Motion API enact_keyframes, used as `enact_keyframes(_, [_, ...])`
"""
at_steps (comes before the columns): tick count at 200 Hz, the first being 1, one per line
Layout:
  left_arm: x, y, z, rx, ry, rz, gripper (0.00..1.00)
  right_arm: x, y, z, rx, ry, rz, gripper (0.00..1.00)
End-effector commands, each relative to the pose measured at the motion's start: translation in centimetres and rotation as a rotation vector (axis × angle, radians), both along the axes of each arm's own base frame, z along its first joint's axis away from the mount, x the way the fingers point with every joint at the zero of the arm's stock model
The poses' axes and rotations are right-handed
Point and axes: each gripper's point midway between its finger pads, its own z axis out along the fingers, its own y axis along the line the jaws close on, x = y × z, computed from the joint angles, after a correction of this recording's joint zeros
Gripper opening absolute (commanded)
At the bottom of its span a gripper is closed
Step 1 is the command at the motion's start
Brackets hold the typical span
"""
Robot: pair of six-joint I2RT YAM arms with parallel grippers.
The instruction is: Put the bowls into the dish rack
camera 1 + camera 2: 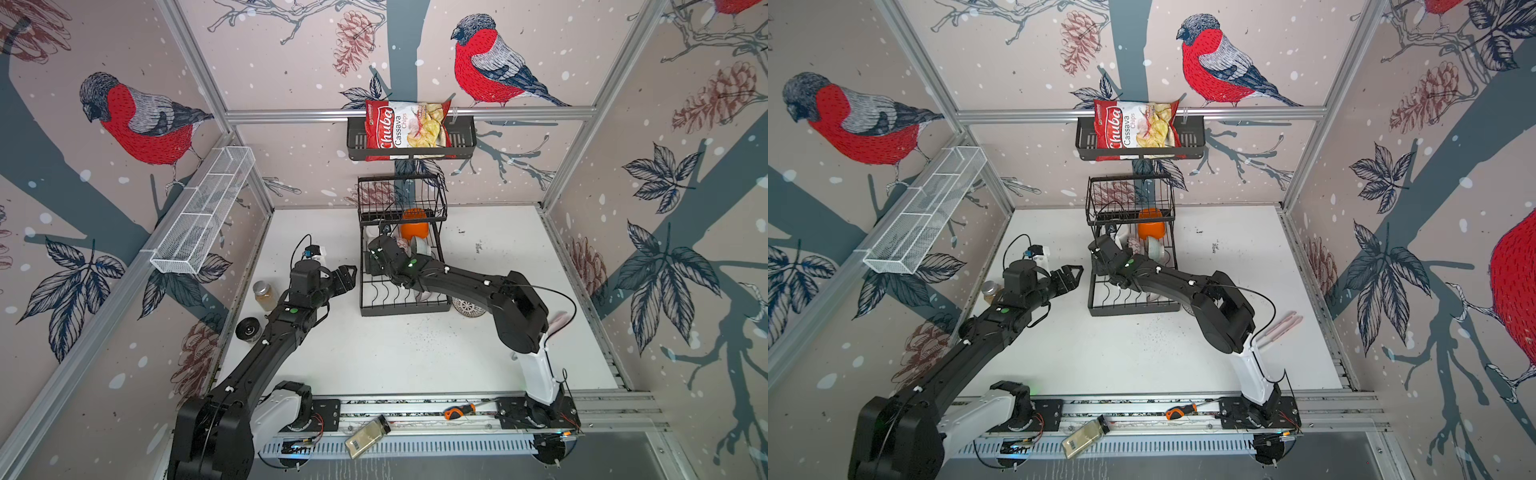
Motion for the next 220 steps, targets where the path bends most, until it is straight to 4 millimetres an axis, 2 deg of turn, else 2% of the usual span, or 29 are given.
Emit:
enact_keyframes(1, [0.1,-0.2,0.3,0.003,-0.017,-0.018,0.77,0.0,-0.2,1.8,0.02,-0.043,-0.002,0.81])
enact_keyframes(62, [0.1,-1.3,0.7,-0.019,-0.024,-0.08,0.77,-0.9,-2.4,4.6,0.03,-0.081,-0.017,0.82])
enact_keyframes(131, [0.0,-2.5,1.5,-0.06,-0.047,-0.14,0.78,-2.0,-7.8,5.9,-0.004,-0.083,-0.078,0.83])
enact_keyframes(171, [-0.2,-3.7,2.3,-0.059,-0.061,-0.175,0.78,-2.3,-12.5,5.4,0.006,-0.028,-0.124,0.84])
enact_keyframes(220, [-0.5,-6.2,3.1,-0.057,-0.073,-0.24,0.78,-3.3,-20.0,3.2,0.015,0.069,-0.221,0.84])
